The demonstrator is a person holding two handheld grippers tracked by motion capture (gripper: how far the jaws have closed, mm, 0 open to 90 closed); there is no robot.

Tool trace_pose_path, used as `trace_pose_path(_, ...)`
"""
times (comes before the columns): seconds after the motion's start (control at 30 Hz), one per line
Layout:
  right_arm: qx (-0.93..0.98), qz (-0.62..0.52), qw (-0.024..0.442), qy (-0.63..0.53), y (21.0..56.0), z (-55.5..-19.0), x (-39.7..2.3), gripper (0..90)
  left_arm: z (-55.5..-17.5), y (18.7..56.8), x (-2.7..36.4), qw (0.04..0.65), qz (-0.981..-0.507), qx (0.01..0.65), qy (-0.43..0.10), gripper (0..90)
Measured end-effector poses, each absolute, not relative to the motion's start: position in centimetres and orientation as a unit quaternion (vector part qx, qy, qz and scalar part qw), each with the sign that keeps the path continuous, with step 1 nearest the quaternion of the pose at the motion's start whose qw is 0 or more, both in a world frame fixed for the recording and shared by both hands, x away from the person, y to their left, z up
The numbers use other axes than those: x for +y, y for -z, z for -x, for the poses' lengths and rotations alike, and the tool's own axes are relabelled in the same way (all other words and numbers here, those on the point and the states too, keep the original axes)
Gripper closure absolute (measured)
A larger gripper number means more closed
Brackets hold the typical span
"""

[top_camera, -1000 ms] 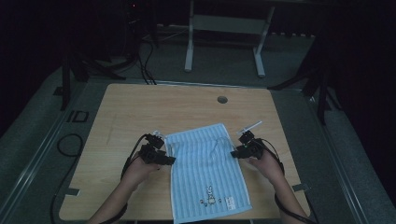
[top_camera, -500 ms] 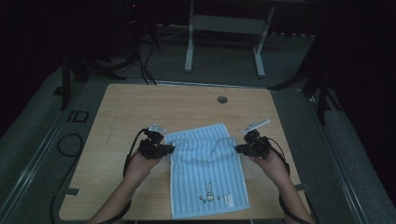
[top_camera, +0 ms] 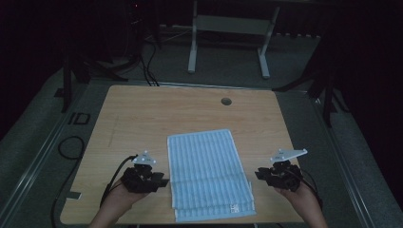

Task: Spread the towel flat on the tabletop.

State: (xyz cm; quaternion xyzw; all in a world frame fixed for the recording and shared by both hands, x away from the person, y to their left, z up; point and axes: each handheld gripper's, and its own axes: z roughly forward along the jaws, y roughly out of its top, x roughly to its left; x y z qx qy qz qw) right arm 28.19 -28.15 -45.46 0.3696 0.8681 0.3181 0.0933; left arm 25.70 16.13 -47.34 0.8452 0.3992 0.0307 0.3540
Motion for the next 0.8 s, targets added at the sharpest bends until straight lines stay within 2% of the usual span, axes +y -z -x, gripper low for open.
trace_pose_path(0.17,0.872,-0.357,0.091,-0.323,45.9,-30.9,-25.9,79.9,-28.2,48.3,14.9,0.347,-0.848,0.398,-0.043,64.4)
trace_pose_path(0.2,0.880,-0.347,0.081,-0.315,46.8,-32.4,-24.0,83.7,-29.6,49.3,14.0,0.330,-0.858,0.392,-0.033,64.4)
trace_pose_path(0.43,0.895,-0.351,0.069,-0.266,51.3,-36.2,-20.3,83.2,-33.2,52.9,12.3,0.279,-0.870,0.407,-0.016,64.4)
trace_pose_path(0.57,0.898,-0.361,0.071,-0.240,53.0,-37.6,-20.1,83.1,-34.5,53.4,12.1,0.283,-0.866,0.412,-0.015,64.6)
trace_pose_path(0.8,0.885,-0.387,0.075,-0.246,53.1,-39.5,-21.2,83.3,-37.0,53.5,11.4,0.285,-0.864,0.414,-0.026,64.6)
